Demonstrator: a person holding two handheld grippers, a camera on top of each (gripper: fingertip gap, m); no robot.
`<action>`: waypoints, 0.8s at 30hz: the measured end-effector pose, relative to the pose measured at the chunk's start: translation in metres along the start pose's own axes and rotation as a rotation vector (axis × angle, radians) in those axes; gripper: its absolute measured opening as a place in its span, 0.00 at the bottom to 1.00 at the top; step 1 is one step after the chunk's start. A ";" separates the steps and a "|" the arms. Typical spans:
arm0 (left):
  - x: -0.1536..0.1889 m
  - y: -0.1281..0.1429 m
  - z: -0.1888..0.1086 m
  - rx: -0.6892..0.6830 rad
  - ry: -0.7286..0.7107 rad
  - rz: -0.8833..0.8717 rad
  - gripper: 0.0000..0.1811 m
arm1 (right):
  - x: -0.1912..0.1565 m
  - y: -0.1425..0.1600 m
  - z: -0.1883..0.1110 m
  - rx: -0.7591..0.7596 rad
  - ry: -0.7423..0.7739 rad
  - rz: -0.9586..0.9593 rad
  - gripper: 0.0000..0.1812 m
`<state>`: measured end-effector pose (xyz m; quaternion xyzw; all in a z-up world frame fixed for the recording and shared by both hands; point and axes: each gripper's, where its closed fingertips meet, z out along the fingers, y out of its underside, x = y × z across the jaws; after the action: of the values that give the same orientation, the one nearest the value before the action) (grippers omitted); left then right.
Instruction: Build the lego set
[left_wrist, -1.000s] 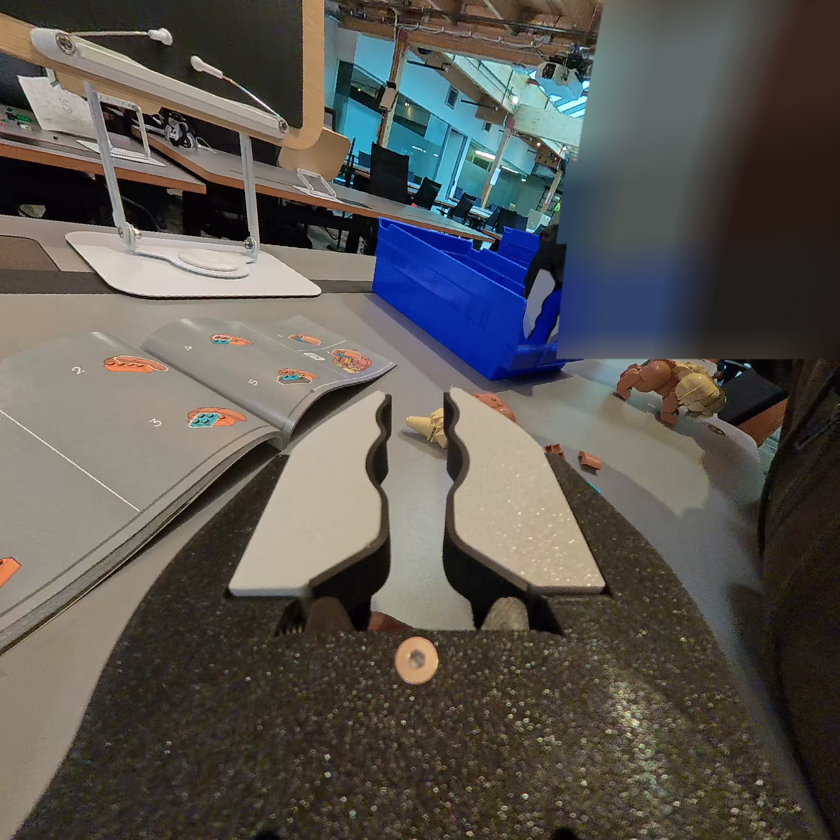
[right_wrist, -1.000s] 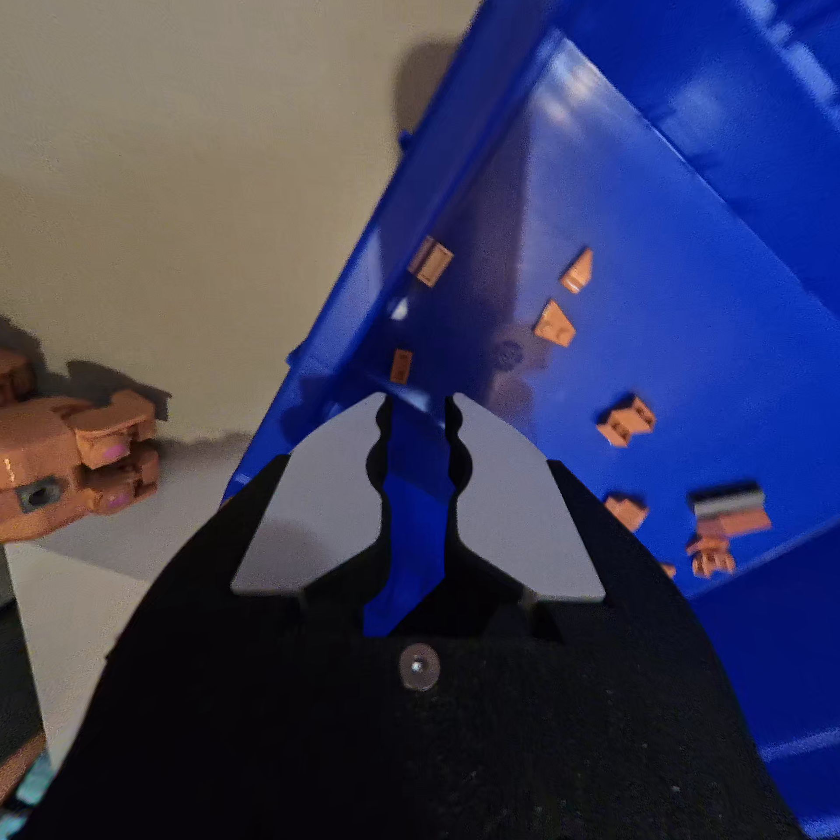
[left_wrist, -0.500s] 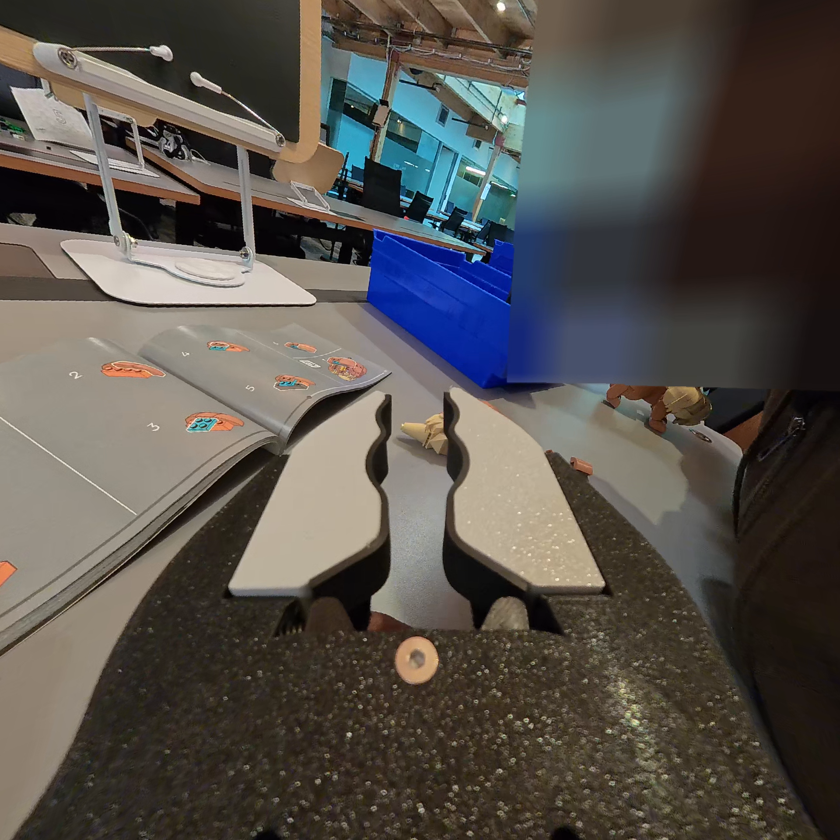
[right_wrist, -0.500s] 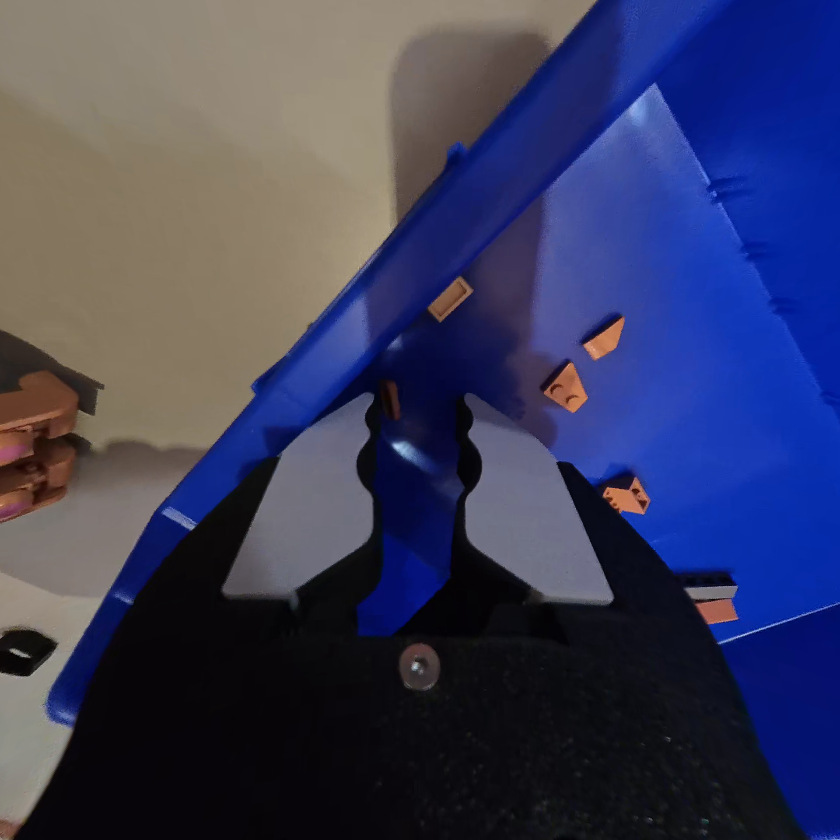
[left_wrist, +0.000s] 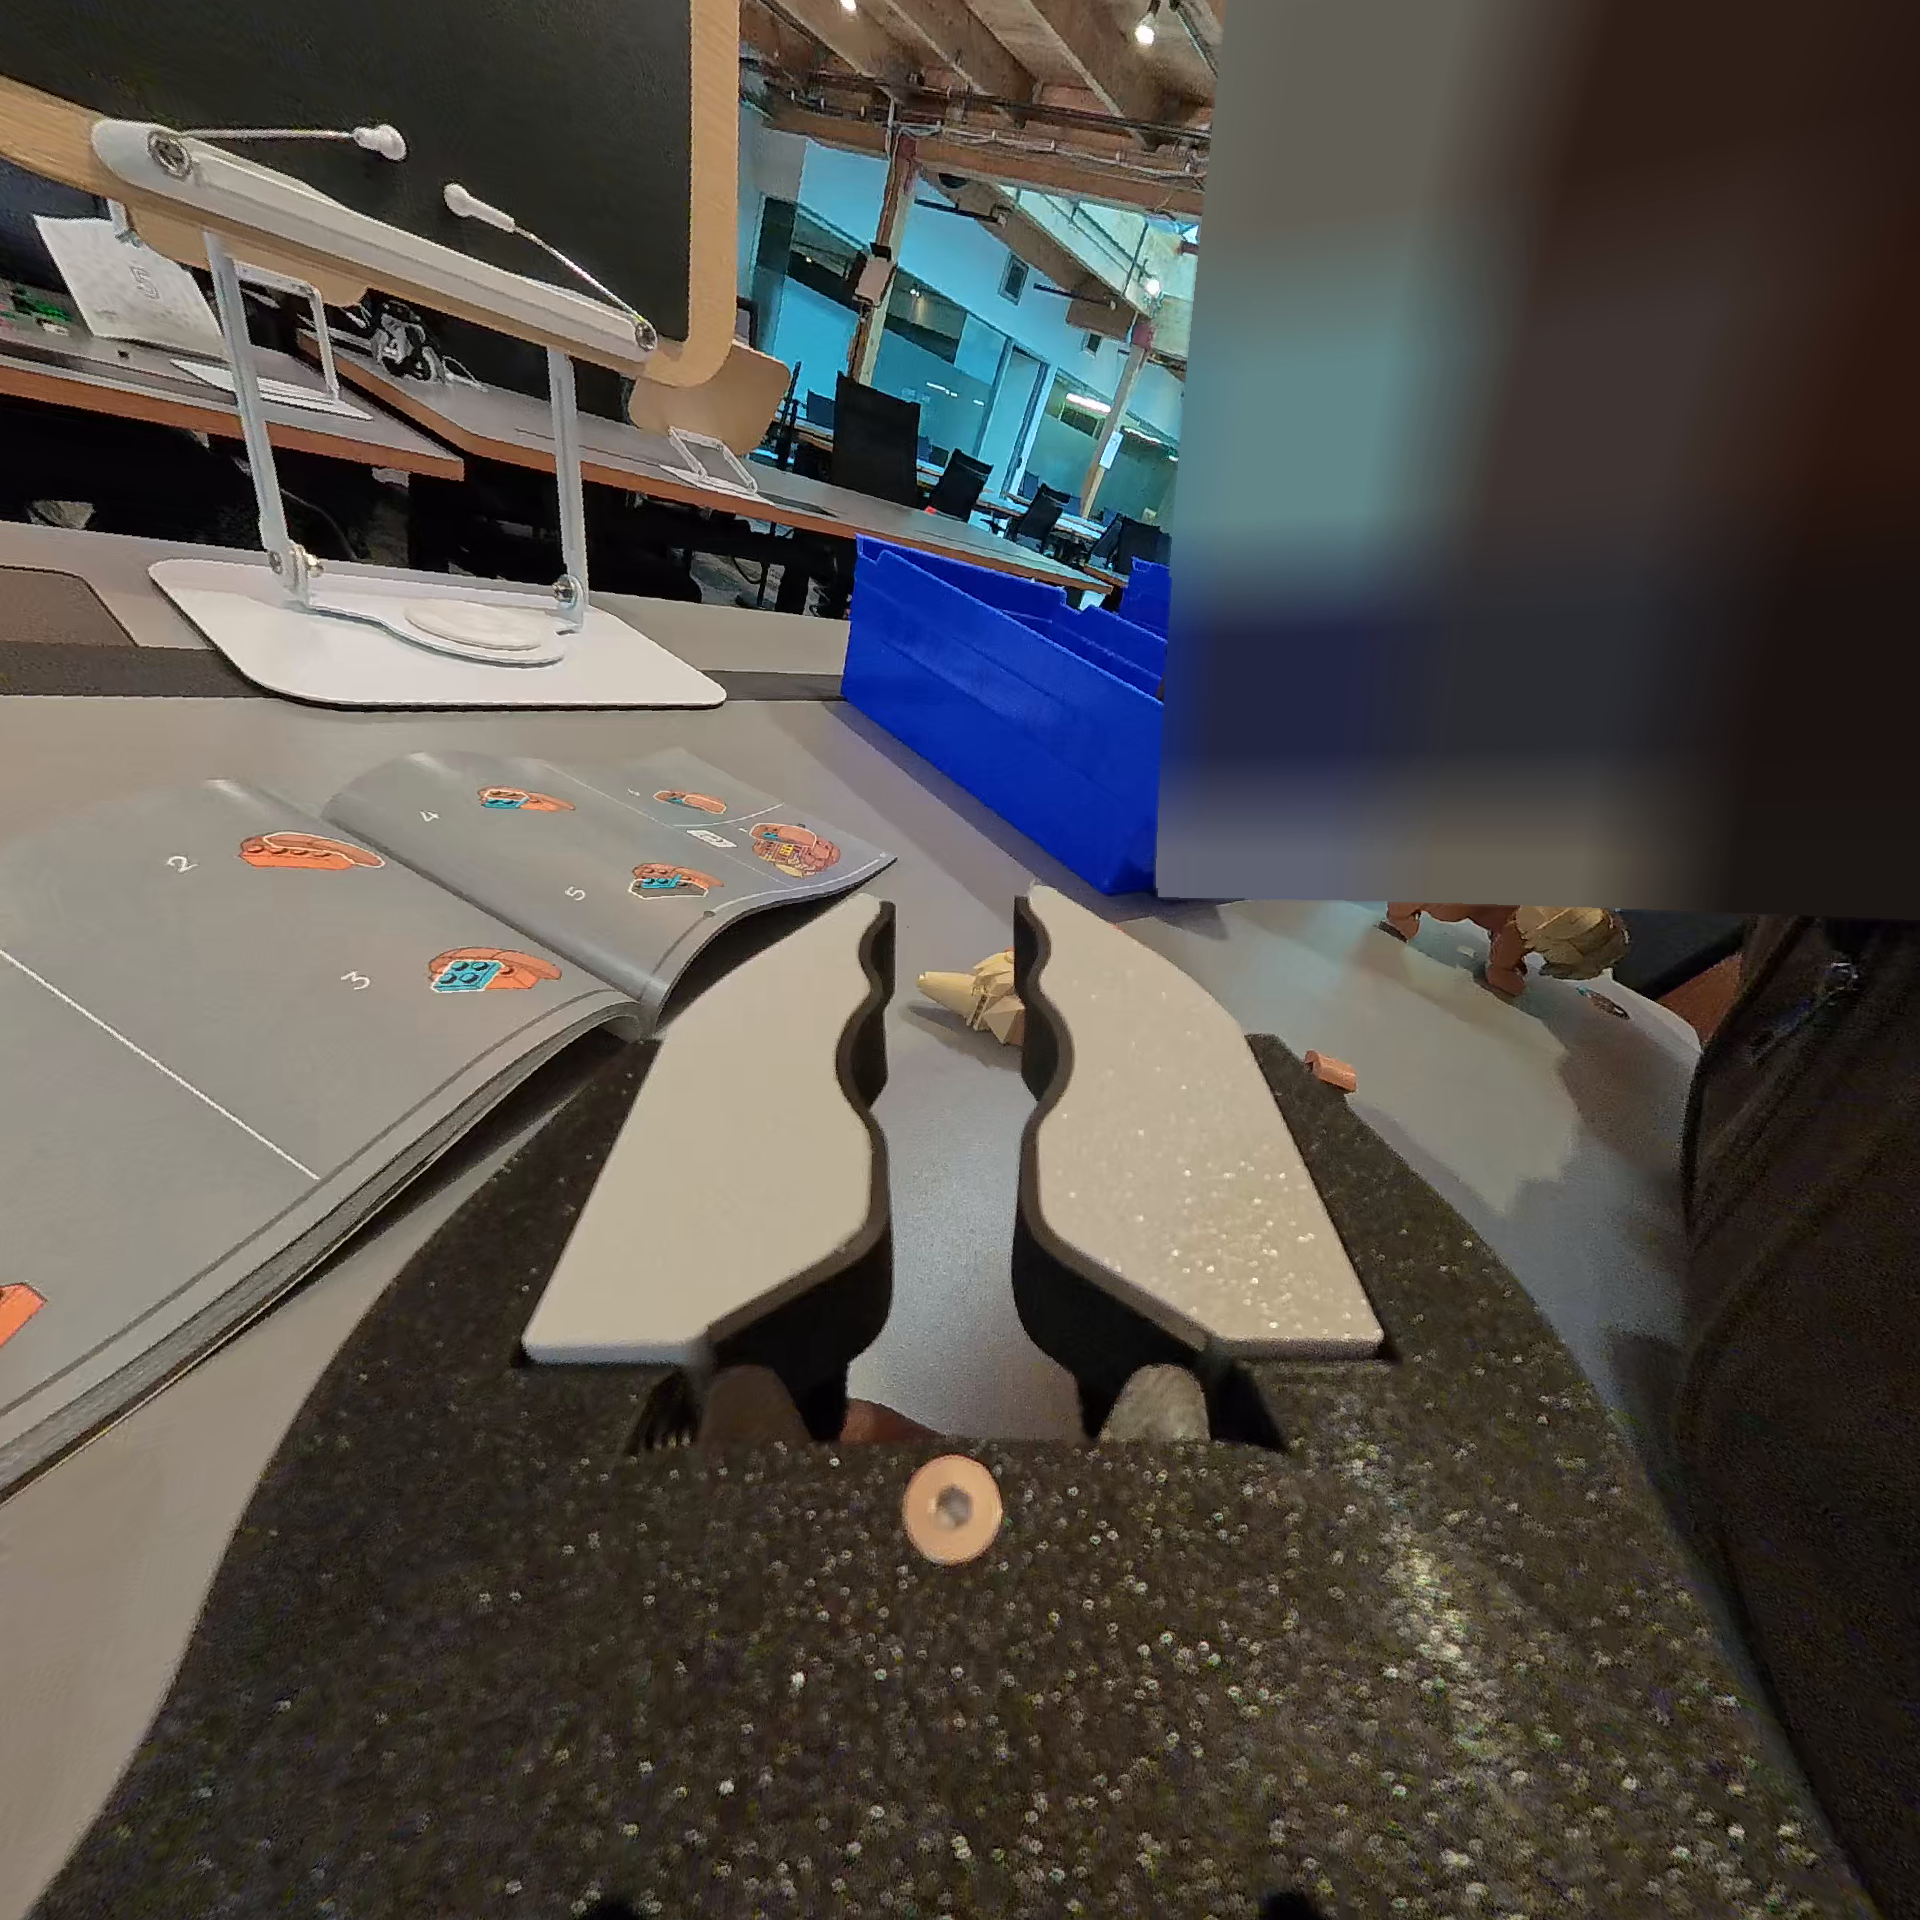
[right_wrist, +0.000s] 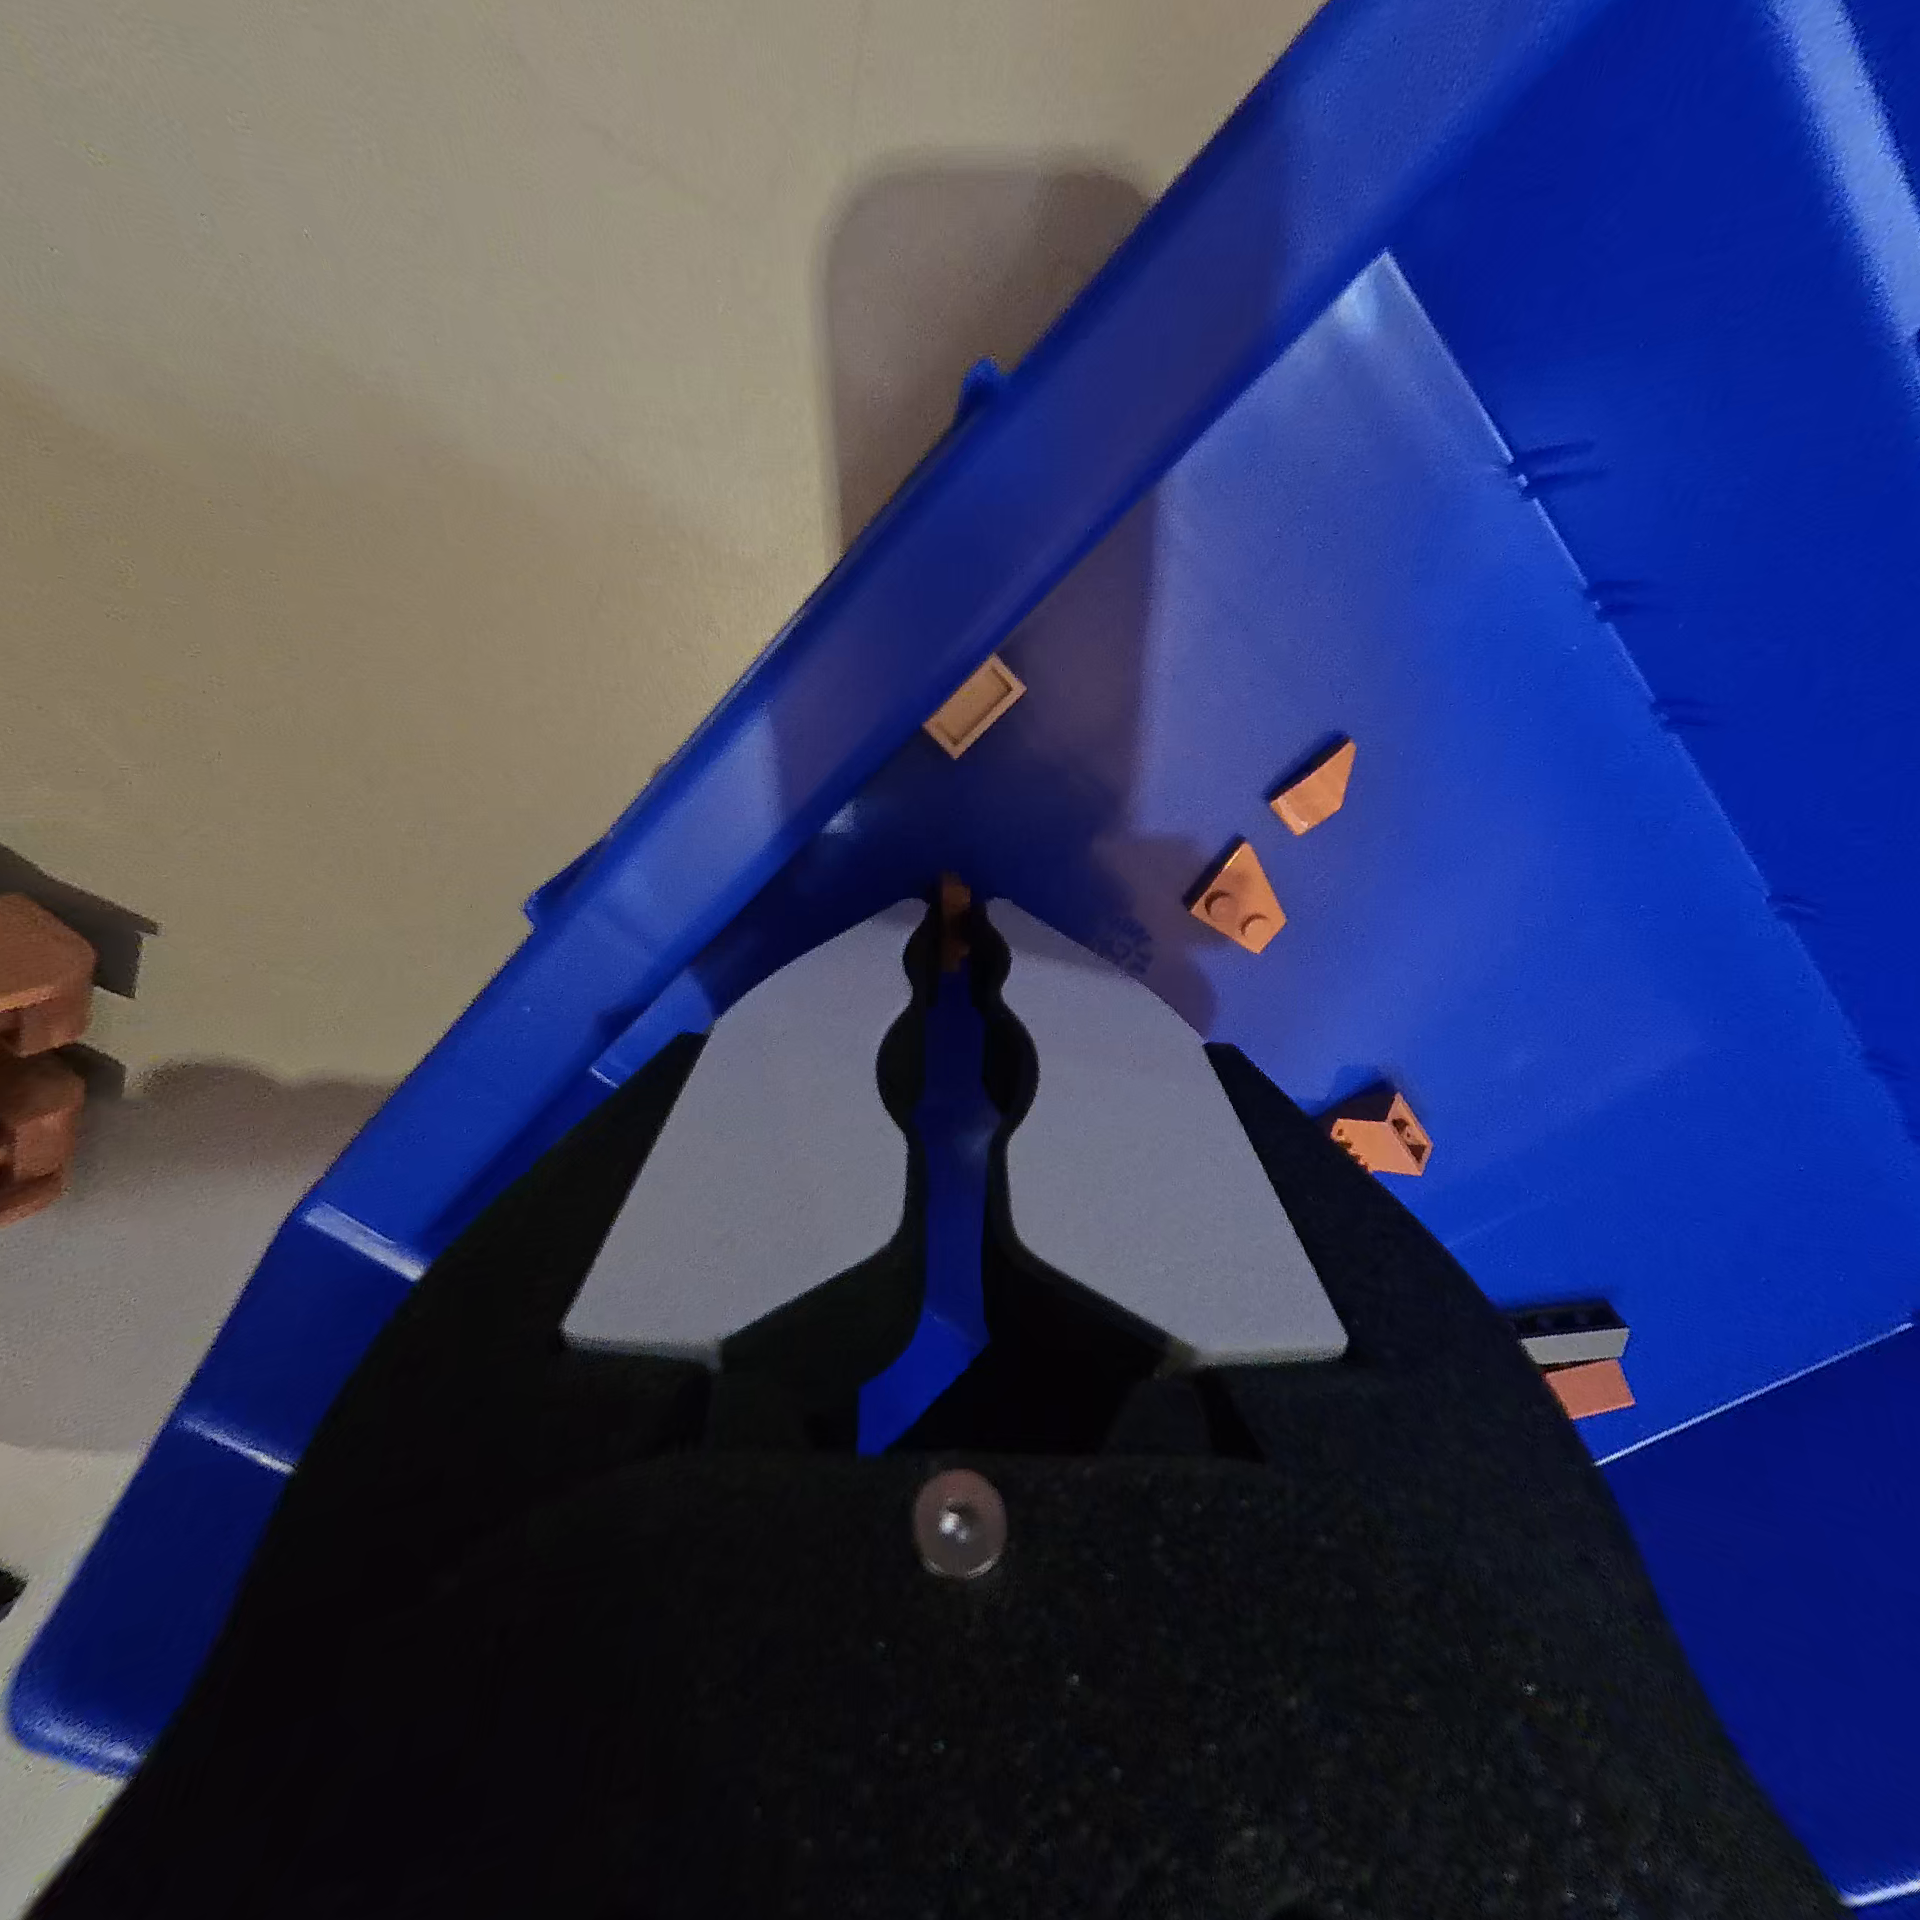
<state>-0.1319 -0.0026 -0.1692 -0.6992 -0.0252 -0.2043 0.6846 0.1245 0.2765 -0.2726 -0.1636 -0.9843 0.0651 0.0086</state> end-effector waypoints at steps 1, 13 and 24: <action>0.000 0.000 0.000 0.002 0.000 0.000 0.12 | 0.001 -0.001 -0.002 0.000 0.011 0.007 0.03; 0.002 0.001 -0.001 -0.005 -0.020 0.035 0.12 | 0.000 -0.092 -0.068 0.115 0.217 0.159 0.03; 0.018 0.010 -0.021 -0.044 -0.030 0.061 0.12 | -0.024 -0.240 -0.008 0.245 0.313 0.297 0.03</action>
<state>-0.1179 -0.0278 -0.1737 -0.7175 -0.0098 -0.1731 0.6747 0.0702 0.0452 -0.2328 -0.3125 -0.9208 0.1584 0.1713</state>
